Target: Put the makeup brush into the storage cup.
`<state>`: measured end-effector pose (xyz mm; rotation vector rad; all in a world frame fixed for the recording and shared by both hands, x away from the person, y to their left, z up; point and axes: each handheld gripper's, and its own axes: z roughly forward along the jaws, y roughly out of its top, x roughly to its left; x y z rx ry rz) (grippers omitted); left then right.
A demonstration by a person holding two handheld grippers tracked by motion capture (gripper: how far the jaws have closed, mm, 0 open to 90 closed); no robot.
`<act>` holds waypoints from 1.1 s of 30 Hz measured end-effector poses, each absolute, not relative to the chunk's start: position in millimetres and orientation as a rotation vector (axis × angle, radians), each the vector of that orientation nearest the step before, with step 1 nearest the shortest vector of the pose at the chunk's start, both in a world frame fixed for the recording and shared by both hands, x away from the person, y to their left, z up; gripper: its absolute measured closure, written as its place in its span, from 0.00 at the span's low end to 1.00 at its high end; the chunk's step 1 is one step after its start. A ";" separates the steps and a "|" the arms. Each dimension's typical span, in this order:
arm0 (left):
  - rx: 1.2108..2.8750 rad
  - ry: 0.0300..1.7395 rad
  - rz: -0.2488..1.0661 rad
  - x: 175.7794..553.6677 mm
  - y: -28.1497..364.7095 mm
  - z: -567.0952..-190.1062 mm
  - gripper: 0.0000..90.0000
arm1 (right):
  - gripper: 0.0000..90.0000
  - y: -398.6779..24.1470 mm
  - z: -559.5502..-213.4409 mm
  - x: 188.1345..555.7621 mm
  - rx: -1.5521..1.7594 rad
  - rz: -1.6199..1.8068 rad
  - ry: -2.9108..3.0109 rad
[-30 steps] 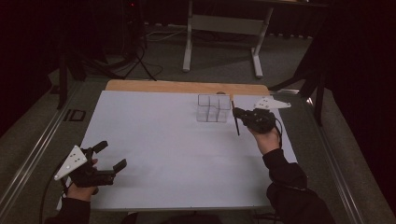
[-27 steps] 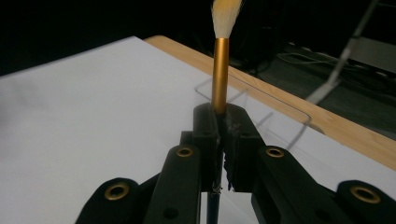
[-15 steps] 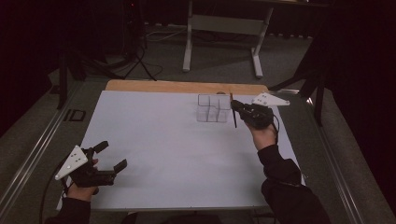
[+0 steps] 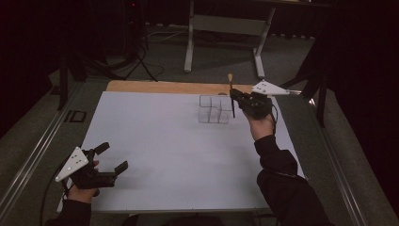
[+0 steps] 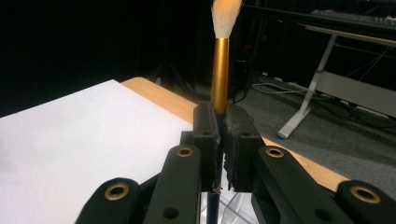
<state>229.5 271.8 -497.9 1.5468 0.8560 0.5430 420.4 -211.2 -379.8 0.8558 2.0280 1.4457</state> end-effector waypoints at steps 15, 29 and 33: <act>1.544 0.856 0.538 229.4 272.1 -498.4 0.00 | 0.93 -199.3 -369.8 439.7 0.874 1.435 2.006; 1.541 0.856 0.534 229.2 272.6 -498.7 0.00 | 0.93 -191.3 -364.8 459.5 0.899 1.445 1.960; 1.549 0.852 0.531 229.5 272.4 -499.2 0.00 | 0.93 -187.5 -362.6 464.1 0.901 1.450 1.954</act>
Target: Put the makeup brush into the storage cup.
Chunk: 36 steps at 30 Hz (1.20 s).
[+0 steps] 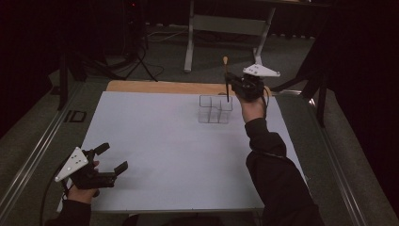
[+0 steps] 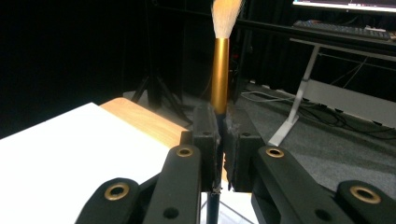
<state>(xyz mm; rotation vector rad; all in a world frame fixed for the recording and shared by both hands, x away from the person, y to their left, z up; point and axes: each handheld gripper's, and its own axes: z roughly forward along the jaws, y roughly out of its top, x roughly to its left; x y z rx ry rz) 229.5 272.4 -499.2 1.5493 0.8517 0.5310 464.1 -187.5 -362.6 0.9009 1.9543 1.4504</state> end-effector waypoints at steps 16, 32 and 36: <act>1.545 0.849 0.525 229.3 272.5 -499.8 0.00 | 0.93 -176.5 -357.9 483.5 0.924 1.454 1.904; 1.544 0.844 0.522 229.1 272.1 -499.6 0.00 | 0.93 -166.5 -375.1 502.0 0.984 1.447 1.885; 1.545 0.844 0.522 229.0 272.0 -499.6 0.00 | 0.93 -162.4 -381.4 504.8 0.983 1.432 1.895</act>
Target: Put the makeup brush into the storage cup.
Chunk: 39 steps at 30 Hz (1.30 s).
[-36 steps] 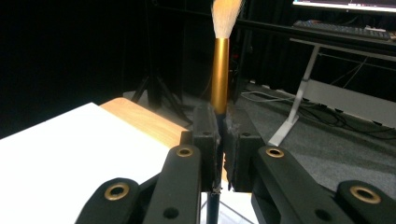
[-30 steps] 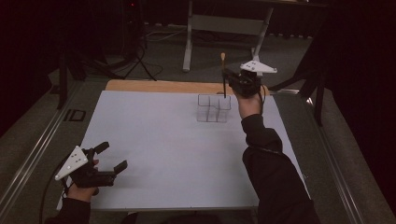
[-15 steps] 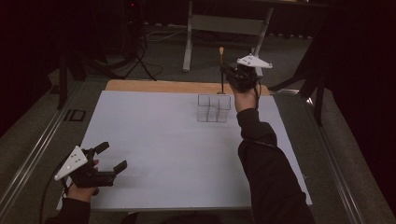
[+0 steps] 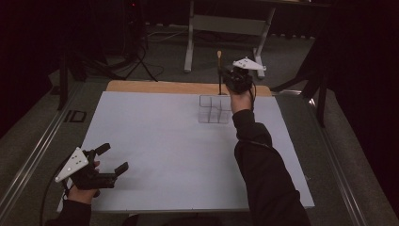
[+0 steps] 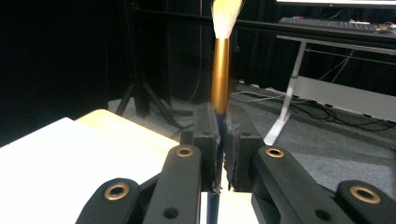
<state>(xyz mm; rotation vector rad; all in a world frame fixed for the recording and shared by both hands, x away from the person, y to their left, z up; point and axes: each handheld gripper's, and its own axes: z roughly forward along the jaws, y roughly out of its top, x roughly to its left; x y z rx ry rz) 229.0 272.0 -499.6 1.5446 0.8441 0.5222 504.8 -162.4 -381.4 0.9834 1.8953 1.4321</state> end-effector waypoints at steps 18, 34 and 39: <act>1.544 0.843 0.519 228.6 272.3 -499.7 0.00 | 0.93 -157.3 -409.6 514.7 1.081 1.389 1.924; 1.541 0.840 0.519 228.3 272.0 -499.3 0.00 | 0.93 -156.5 -435.0 514.7 1.154 1.352 1.945; 1.540 0.842 0.519 228.3 272.1 -499.3 0.00 | 0.93 -156.7 -441.1 514.8 1.175 1.341 1.958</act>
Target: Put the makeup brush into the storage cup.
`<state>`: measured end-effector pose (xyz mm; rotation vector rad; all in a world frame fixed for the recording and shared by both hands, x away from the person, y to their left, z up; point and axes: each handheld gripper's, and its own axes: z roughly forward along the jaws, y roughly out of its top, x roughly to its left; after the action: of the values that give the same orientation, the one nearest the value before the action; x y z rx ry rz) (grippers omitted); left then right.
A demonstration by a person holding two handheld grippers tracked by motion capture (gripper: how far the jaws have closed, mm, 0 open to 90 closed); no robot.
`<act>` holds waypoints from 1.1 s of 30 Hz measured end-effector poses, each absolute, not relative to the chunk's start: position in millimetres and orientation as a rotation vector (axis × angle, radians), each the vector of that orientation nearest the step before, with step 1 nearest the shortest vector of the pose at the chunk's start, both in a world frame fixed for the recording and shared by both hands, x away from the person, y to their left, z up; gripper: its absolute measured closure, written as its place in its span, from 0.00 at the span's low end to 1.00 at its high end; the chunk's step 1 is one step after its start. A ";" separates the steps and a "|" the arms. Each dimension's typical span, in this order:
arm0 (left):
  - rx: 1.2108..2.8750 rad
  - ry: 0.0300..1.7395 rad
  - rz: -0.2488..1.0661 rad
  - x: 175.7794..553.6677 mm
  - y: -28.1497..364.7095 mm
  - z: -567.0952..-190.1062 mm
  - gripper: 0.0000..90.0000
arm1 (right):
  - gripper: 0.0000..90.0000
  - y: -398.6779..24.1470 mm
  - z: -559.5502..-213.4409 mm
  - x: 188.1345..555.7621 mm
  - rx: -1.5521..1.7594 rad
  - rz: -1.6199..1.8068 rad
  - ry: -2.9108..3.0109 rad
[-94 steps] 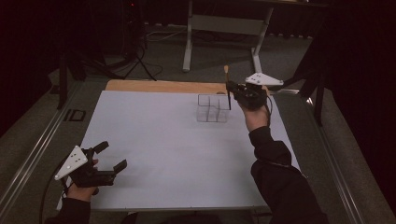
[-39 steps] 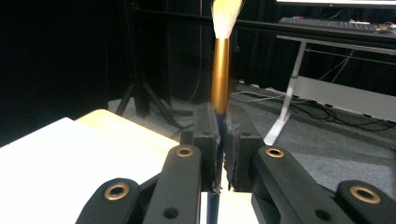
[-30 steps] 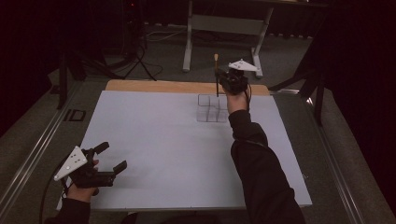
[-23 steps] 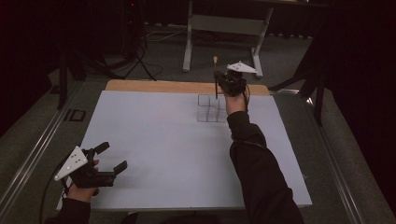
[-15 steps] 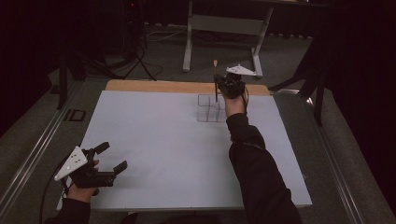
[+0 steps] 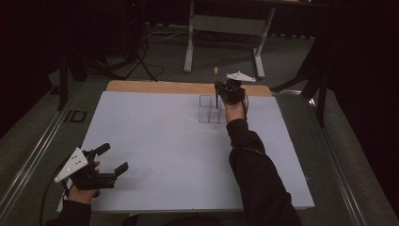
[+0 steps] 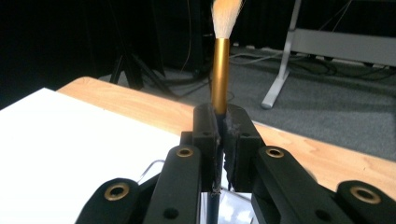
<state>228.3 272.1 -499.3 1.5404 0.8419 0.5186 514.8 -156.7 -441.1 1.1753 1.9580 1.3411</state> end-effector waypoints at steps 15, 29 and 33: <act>1.542 0.841 0.516 228.3 271.7 -499.2 0.00 | 0.93 -158.7 -457.2 513.5 1.237 1.295 2.011; 1.538 0.844 0.514 228.5 271.6 -499.3 0.00 | 0.09 -158.8 -460.1 511.0 1.255 1.289 2.091; 1.537 0.846 0.513 228.7 271.8 -499.3 0.00 | 0.09 -162.0 -456.6 511.0 1.274 1.304 2.094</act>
<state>228.7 271.8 -499.3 1.5369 0.8456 0.5133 511.0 -162.0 -456.6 1.2737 2.0941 1.3042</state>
